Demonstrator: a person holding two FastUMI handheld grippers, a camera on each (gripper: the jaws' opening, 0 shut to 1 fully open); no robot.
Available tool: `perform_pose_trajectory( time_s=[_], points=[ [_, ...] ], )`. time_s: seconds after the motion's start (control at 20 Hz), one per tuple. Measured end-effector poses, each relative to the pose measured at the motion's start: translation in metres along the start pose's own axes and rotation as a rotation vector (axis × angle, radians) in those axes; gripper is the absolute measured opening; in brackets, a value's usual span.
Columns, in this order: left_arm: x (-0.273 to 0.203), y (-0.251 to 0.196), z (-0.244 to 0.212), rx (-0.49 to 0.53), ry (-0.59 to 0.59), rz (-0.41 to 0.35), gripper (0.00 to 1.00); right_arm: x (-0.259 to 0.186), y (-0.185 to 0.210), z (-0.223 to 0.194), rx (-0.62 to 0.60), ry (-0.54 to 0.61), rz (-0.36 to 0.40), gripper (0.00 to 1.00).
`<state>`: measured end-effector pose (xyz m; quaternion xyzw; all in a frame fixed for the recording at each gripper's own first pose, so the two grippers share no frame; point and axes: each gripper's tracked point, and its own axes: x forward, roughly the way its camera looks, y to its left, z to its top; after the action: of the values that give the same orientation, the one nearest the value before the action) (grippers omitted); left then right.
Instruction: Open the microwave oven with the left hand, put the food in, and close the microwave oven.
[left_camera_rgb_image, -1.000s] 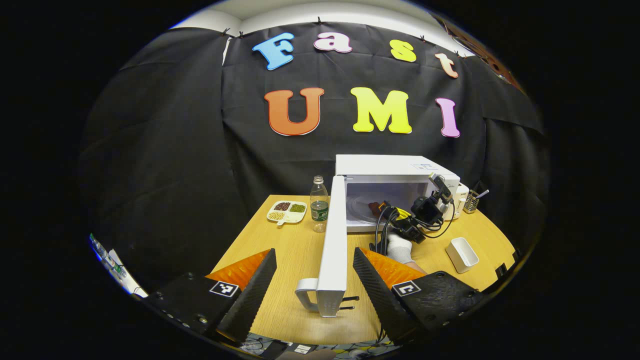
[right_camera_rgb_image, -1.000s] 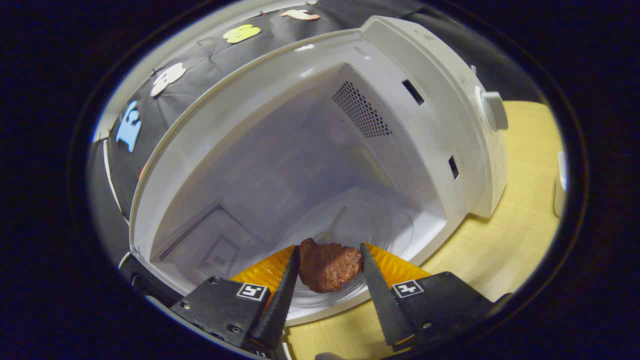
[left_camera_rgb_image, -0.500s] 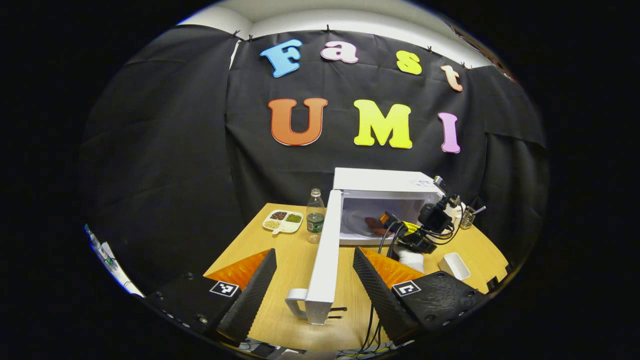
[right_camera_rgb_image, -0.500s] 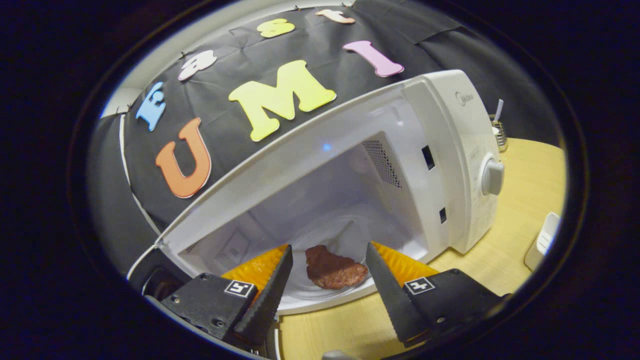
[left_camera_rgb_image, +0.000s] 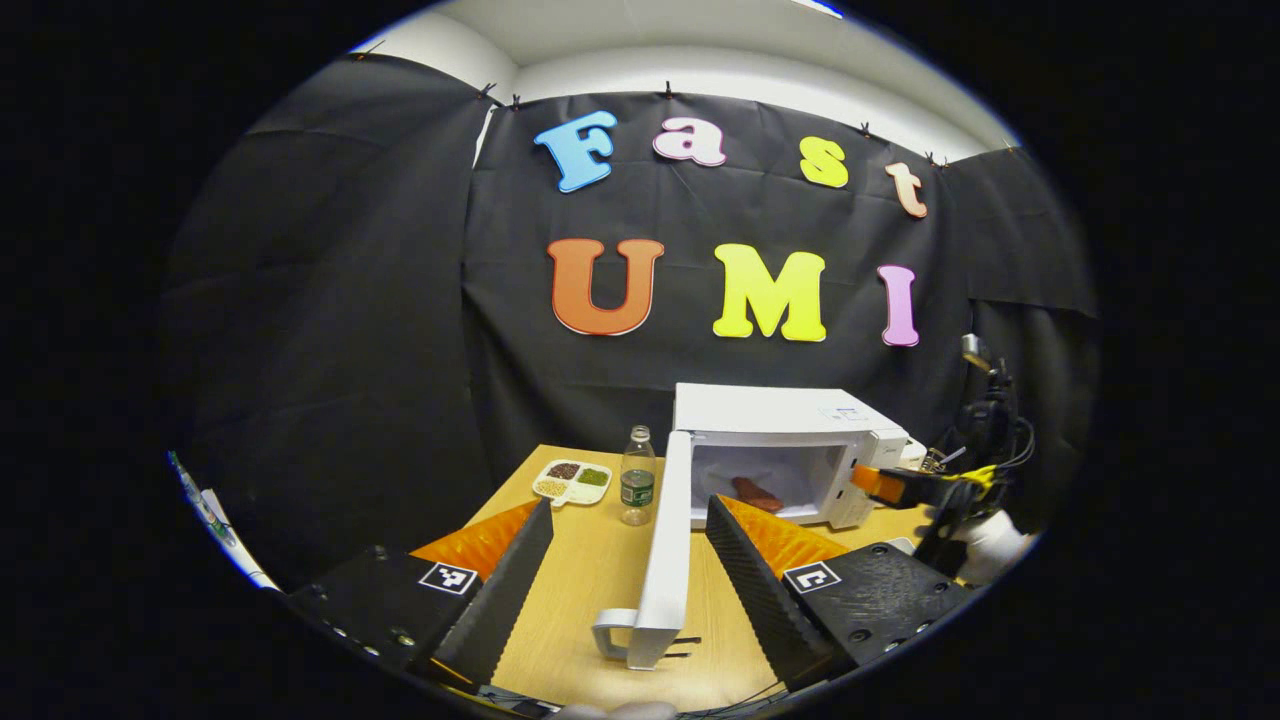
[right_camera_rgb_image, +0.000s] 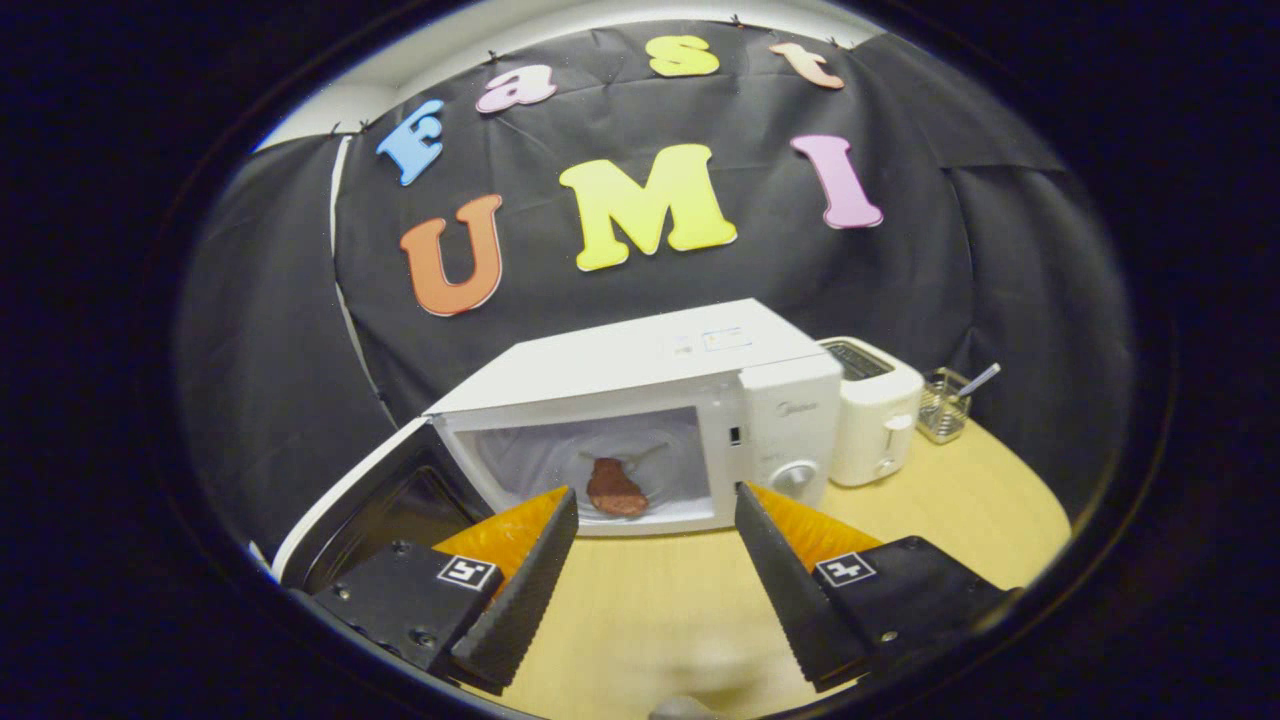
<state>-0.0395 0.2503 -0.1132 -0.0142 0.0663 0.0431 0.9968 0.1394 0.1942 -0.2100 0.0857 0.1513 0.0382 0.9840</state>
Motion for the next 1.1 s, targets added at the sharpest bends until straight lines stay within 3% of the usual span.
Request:
perform_pose_trajectory(
  time_s=[0.05,0.2,0.25,0.4,0.45,0.5,0.65,0.7,0.75,0.8,0.85,0.9,1.1],
  points=[
    [-0.001,0.007,-0.003,0.009,0.0,0.008,0.95,-0.014,-0.012,0.006,-0.007,-0.003,-0.006,1.0],
    [-0.007,0.027,-0.014,0.043,-0.002,0.047,0.95,-0.052,-0.052,0.02,-0.018,0.017,-0.06,1.0],
    [-0.004,0.034,-0.018,0.045,0.0,0.058,0.8,-0.064,-0.061,0.028,-0.015,0.009,-0.071,1.0],
    [0.002,0.038,-0.035,0.026,0.021,0.018,0.64,-0.094,-0.084,0.048,-0.04,-0.023,-0.113,1.0],
    [0.005,0.041,-0.039,0.024,0.022,0.017,0.66,-0.105,-0.089,0.055,-0.052,-0.034,-0.12,1.0],
    [0.009,0.047,-0.042,0.022,0.014,0.025,0.35,-0.115,-0.092,0.061,-0.067,-0.046,-0.126,1.0],
    [0.025,0.068,-0.07,0.037,0.031,0.088,0.0,-0.143,-0.101,0.074,-0.089,-0.062,-0.142,1.0],
    [0.025,0.065,-0.077,0.04,0.043,0.086,0.12,-0.15,-0.104,0.076,-0.098,-0.066,-0.147,1.0],
    [0.03,0.064,-0.086,0.052,0.049,0.076,0.0,-0.156,-0.107,0.077,-0.104,-0.064,-0.159,1.0],
    [0.035,0.063,-0.102,0.065,0.078,0.073,0.0,-0.16,-0.109,0.076,-0.106,-0.057,-0.161,1.0],
    [0.038,0.063,-0.115,0.07,0.106,0.072,0.0,-0.163,-0.108,0.076,-0.104,-0.054,-0.162,0.9],
    [0.039,0.061,-0.125,0.066,0.116,0.06,0.0,-0.166,-0.111,0.076,-0.101,-0.053,-0.167,1.0],
    [0.043,0.046,-0.151,0.067,0.161,0.027,0.0,-0.172,-0.109,0.074,-0.082,-0.052,-0.168,1.0]
  ],
)
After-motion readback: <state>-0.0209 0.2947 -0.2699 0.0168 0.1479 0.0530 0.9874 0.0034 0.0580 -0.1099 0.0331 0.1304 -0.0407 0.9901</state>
